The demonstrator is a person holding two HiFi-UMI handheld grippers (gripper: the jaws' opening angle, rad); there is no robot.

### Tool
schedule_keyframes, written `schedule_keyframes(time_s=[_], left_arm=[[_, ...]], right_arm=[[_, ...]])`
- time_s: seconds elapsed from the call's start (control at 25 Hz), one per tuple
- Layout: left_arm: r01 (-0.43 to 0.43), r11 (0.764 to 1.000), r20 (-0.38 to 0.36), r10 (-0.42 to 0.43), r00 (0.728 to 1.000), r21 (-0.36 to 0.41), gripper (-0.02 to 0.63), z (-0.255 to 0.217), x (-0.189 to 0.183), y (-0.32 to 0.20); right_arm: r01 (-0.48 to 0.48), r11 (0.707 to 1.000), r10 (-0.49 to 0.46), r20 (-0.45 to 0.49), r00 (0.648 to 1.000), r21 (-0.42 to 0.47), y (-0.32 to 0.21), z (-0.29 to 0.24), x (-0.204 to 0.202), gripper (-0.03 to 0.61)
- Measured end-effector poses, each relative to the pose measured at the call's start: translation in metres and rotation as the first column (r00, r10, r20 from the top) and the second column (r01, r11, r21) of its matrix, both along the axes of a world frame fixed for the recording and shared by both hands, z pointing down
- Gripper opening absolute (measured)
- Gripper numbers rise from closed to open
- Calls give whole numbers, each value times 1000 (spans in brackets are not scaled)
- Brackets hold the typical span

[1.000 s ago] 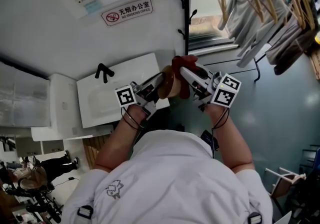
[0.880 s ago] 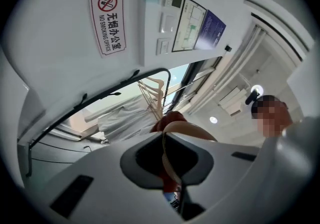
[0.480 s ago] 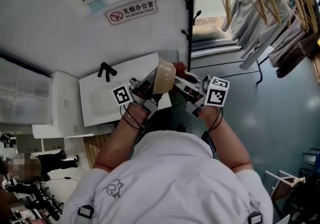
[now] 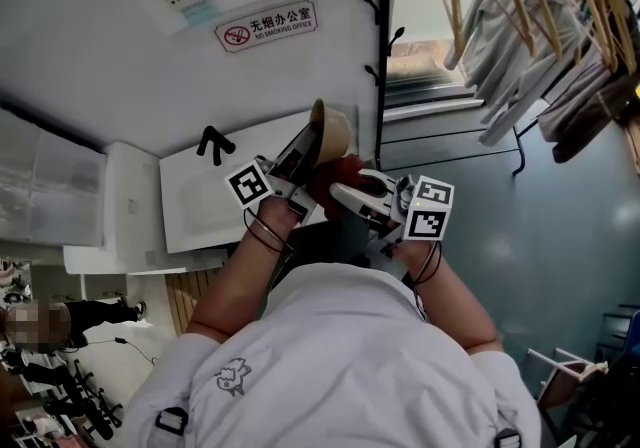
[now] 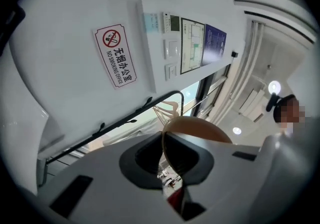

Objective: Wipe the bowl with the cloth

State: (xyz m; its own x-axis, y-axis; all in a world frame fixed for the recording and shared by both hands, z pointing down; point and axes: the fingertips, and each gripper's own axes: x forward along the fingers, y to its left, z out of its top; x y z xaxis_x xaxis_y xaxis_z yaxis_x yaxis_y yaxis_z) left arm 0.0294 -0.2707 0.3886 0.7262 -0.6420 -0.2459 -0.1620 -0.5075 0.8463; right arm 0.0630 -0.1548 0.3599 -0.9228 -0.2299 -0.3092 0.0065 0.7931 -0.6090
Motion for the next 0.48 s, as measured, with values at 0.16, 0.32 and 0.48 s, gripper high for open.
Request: schedule_keyframes(time_s=[0.16,0.32,0.48], left_arm=[[-33,999,-2,33,999,-16,26,9,1,6],[-97,995,-4,97,995,-24,23,16,10,19],[-248,969,-97,248,964,12,23,7,30,41]], right_arm=[[-42,994,40,25,999,97,-1,-34,19,80],[-130,986,126,42,991,107,-27,-49,50,80],[-156,986,154,38,987,62,-55,-43,65,80]])
